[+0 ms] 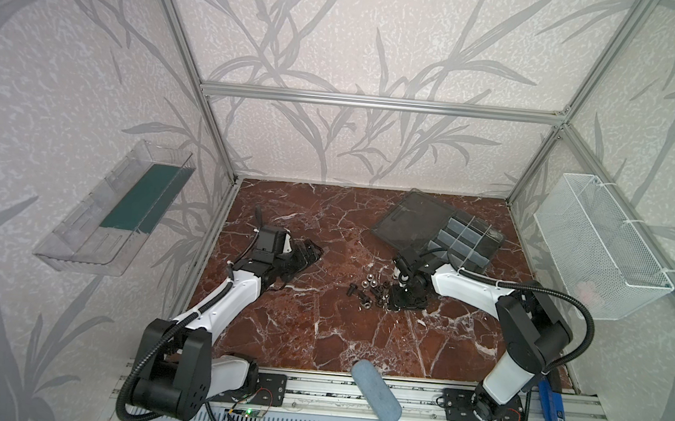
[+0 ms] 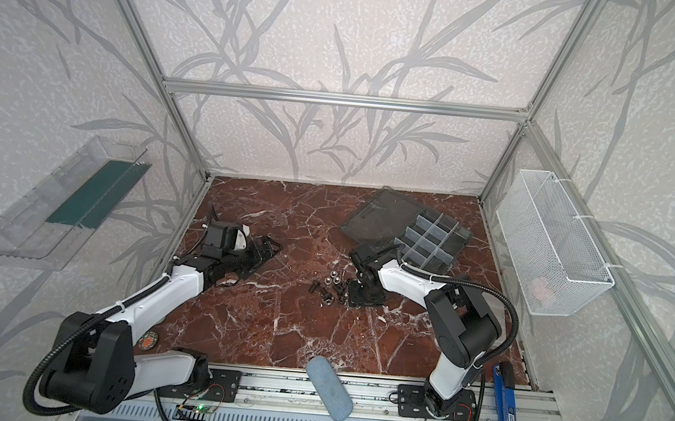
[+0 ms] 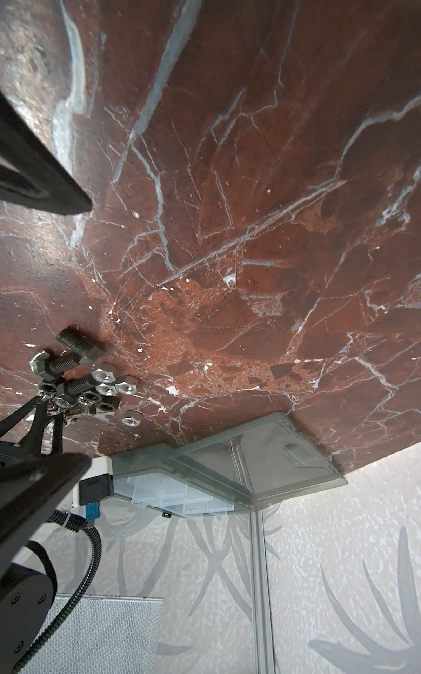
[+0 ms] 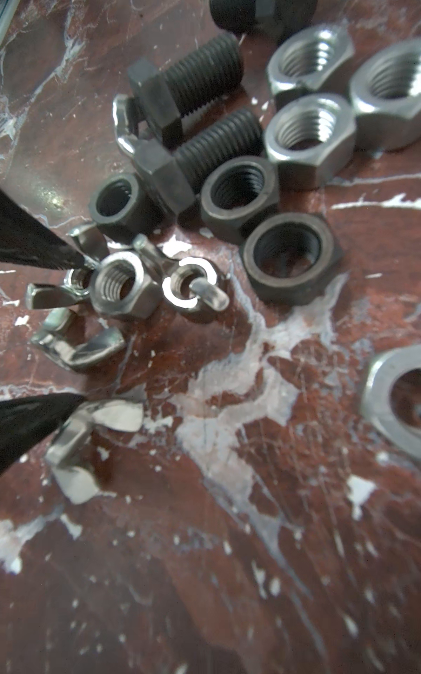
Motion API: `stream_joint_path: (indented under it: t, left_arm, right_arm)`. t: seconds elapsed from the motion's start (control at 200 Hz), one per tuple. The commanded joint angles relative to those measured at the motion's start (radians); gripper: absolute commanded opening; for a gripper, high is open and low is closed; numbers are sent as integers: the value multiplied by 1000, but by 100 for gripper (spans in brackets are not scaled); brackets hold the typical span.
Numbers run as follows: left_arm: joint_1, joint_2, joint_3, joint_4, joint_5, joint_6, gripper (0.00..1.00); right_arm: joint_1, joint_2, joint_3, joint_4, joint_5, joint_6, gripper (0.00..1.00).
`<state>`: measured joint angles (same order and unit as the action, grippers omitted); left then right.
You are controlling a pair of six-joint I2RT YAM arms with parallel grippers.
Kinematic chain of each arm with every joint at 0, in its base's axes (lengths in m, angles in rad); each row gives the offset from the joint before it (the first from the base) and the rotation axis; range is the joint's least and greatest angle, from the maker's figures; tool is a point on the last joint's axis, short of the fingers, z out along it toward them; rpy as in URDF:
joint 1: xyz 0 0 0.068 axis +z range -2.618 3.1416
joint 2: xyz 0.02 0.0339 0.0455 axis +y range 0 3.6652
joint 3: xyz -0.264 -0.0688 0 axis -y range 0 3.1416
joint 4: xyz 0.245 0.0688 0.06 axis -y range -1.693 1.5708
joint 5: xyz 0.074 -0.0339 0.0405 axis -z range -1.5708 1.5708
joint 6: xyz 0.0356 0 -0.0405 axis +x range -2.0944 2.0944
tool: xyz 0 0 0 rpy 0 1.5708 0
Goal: Sort the screws and nuts into containers
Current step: 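Lower the right gripper and close it on the steel wing nut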
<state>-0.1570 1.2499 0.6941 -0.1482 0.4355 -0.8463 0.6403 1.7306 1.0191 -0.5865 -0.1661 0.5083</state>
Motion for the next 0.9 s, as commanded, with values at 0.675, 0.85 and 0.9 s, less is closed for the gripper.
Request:
stream_joint_path:
  t: [0.675, 0.85, 0.9]
  left_arm:
    - [-2, 14, -5, 28, 2, -4, 100]
    - [-3, 21, -4, 33, 2, -7, 100]
    - [-3, 24, -3, 36, 2, -7, 100]
  right_arm:
    - [-54, -17, 18, 1, -62, -20, 52]
    - [-75, -18, -4, 8, -69, -28, 50]
    - [-76, -18, -6, 6, -68, -31, 47]
